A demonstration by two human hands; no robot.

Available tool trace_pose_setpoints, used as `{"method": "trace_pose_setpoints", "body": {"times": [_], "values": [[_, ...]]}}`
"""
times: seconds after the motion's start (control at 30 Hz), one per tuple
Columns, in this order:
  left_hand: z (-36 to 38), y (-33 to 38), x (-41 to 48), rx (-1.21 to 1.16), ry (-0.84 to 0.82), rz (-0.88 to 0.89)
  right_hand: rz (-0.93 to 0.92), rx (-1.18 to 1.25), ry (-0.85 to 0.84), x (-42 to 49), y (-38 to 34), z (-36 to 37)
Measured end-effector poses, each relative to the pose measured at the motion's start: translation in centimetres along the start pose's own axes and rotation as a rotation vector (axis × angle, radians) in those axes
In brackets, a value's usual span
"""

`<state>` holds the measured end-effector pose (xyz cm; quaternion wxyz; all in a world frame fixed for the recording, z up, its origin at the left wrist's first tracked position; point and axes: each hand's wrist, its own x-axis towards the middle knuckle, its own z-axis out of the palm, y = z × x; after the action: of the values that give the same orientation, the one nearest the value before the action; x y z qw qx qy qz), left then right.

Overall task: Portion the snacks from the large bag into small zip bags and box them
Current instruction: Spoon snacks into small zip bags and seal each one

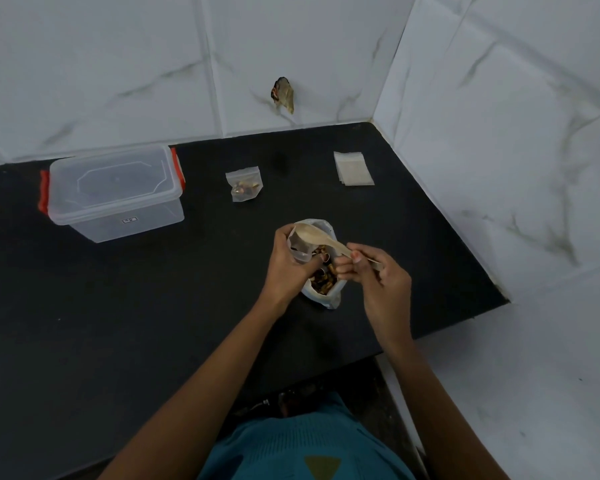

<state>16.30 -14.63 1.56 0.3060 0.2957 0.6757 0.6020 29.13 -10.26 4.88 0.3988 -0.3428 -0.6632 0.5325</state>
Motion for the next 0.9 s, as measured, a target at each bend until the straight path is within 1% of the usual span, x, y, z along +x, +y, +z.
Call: {"method": "trace_pose_setpoints", "body": {"times": [0.1,0.2,0.23,0.3,0.47,0.53,0.63,0.7,0.8,0.9], "values": [[-0.1,0.0,0.0,0.009,-0.002,0.012,-0.082,-0.146,-0.060,-0.3,0.3,0.0],[-0.2,0.0,0.0,0.016,-0.009,0.018,-0.116,-0.153,-0.034,-0.2,0.5,-0.2],[-0.3,0.0,0.0,0.018,-0.009,0.018,-0.088,-0.133,-0.033,-0.2,0.5,-0.1],[-0.3,-0.1,0.0,0.018,-0.018,0.022,0.024,-0.027,-0.009,-0.1,0.1,0.0],[-0.7,-0.5,-0.2,0.004,-0.055,0.006,0.254,0.308,0.163,0.4,-0.6,-0.6],[-0.8,-0.8,-0.3,0.007,-0.057,-0.004,0.320,0.334,0.232,0.7,-0.1,-0.9],[-1.1,-1.2,-0.5,0.018,-0.040,-0.010,0.387,0.233,0.321,1.0,1.5,-0.7],[-1.2,-1.4,-0.5,0.022,-0.031,-0.015,0.399,0.089,0.346,1.2,2.9,-0.4],[-1.4,-1.6,-0.6,0.036,-0.016,-0.028,0.394,-0.108,0.313,1.3,4.8,0.4],[-1.5,-1.6,-0.8,0.022,0.001,-0.025,0.371,-0.278,0.221,1.2,5.9,1.0]]}}
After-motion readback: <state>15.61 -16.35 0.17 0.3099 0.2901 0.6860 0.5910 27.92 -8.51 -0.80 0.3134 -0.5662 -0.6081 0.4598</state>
